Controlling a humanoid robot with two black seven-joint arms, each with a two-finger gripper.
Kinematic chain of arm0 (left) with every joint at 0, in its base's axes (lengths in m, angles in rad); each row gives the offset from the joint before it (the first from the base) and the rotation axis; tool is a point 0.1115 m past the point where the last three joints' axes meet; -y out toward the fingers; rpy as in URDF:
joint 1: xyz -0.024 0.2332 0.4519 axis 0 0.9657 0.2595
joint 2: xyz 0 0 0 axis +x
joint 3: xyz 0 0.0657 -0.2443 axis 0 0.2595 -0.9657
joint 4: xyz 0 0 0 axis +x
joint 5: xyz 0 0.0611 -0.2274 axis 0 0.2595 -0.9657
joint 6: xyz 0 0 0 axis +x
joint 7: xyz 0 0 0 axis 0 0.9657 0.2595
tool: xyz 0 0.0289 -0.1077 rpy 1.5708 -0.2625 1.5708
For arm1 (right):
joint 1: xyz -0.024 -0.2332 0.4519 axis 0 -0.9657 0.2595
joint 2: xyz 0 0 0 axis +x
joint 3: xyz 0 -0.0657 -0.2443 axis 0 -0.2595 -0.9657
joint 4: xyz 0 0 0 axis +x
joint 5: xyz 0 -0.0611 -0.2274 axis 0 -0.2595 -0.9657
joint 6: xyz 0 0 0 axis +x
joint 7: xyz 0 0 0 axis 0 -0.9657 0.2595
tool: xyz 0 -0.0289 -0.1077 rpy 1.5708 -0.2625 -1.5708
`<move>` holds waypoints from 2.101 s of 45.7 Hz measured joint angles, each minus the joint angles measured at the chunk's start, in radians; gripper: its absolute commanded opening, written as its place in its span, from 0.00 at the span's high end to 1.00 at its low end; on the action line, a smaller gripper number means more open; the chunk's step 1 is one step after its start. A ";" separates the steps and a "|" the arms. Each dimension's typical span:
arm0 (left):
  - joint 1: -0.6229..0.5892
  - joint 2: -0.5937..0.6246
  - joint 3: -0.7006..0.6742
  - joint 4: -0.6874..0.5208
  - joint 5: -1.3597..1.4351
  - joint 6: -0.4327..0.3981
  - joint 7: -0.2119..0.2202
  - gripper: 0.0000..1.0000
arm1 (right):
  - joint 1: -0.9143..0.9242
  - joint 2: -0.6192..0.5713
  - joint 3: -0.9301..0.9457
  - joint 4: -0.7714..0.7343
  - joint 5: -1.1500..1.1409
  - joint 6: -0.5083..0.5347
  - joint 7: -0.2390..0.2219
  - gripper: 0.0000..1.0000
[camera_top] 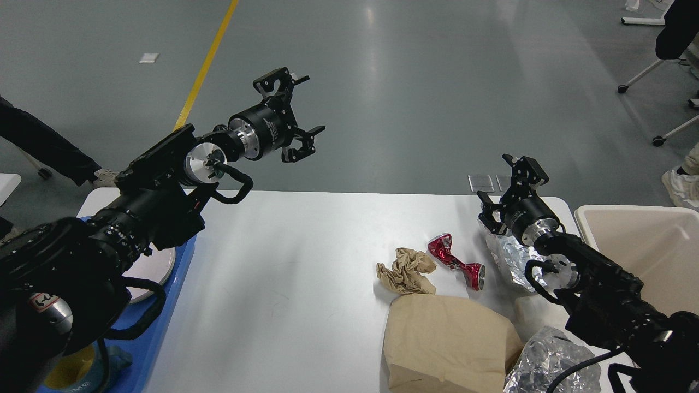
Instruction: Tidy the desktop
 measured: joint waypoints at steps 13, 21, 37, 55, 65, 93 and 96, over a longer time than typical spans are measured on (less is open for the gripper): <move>0.154 0.001 -0.070 0.001 -0.004 0.001 0.000 0.03 | 0.000 0.000 0.000 0.001 0.000 0.000 0.000 0.00; 0.214 0.007 -0.100 0.001 -0.002 0.001 -0.001 0.03 | 0.000 0.000 0.000 0.001 0.000 0.000 0.000 0.00; 0.248 0.016 -0.146 0.001 -0.004 -0.015 -0.021 0.03 | 0.000 0.000 0.000 0.000 0.000 0.000 0.000 0.00; 0.284 0.016 -0.148 0.000 -0.003 -0.096 -0.127 0.03 | 0.000 0.000 0.000 0.001 0.000 0.000 0.000 0.00; 0.311 0.015 -0.145 0.000 -0.002 -0.117 -0.295 0.03 | 0.000 0.000 0.000 0.001 0.000 0.000 0.000 0.00; 0.331 0.014 -0.149 -0.001 -0.004 -0.124 -0.388 0.03 | 0.000 0.000 0.000 0.000 0.000 0.000 0.000 0.00; 0.332 0.014 -0.149 -0.001 -0.004 -0.124 -0.388 0.03 | 0.000 0.000 0.000 0.000 0.000 0.000 0.000 0.00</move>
